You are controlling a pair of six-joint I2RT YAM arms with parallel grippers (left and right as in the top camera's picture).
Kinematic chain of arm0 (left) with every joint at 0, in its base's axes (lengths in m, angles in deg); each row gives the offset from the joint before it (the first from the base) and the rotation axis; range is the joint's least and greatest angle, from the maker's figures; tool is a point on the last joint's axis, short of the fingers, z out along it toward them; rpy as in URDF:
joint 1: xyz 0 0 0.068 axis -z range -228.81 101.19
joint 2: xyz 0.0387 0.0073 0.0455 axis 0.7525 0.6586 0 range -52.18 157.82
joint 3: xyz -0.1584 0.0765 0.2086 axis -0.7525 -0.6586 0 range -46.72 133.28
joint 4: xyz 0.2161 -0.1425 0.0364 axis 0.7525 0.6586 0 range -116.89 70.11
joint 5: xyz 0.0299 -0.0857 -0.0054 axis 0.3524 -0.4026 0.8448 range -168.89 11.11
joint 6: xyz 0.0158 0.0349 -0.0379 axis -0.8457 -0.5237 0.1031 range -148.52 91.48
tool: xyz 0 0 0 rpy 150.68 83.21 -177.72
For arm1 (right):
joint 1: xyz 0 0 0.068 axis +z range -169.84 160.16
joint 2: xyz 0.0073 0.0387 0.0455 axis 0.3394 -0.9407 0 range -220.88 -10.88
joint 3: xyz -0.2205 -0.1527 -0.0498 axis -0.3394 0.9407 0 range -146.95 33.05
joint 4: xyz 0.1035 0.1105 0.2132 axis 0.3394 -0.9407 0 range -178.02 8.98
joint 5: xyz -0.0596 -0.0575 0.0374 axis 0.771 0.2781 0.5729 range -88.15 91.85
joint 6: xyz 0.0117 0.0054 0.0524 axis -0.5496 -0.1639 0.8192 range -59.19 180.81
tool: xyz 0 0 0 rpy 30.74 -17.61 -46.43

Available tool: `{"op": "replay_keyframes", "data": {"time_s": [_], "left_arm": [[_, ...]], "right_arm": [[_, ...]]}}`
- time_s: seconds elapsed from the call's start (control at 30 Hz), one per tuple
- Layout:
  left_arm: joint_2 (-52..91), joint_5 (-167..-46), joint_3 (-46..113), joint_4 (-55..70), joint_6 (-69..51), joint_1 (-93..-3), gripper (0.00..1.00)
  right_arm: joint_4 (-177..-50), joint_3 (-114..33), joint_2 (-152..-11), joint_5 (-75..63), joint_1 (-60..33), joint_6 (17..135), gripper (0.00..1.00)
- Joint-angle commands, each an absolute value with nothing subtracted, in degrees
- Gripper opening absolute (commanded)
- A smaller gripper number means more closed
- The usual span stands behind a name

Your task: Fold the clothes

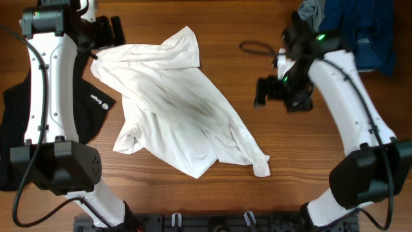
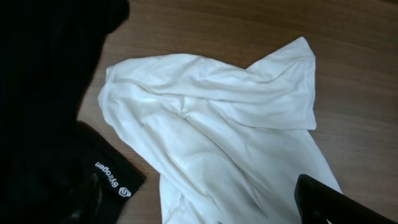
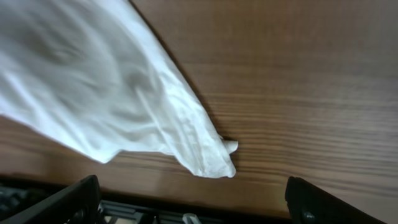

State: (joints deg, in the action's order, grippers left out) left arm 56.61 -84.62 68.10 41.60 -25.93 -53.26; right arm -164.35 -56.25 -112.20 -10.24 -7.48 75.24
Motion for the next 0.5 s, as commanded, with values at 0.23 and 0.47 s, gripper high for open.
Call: {"op": "replay_keyframes", "data": {"time_s": [0.23, 0.47], "left_arm": [[57.1, -86.1, 68.5, 38.1, -26.8, -49.8, 1.00], [57.4, -86.1, 68.5, 38.0, -26.8, -49.8, 1.00]], "right_arm": [[-145.9, -20.7, -90.8, -7.4, 7.4, 88.4, 0.61], [-135.3, -9.2, -91.3, -3.4, 11.7, 92.9, 0.42]]}}
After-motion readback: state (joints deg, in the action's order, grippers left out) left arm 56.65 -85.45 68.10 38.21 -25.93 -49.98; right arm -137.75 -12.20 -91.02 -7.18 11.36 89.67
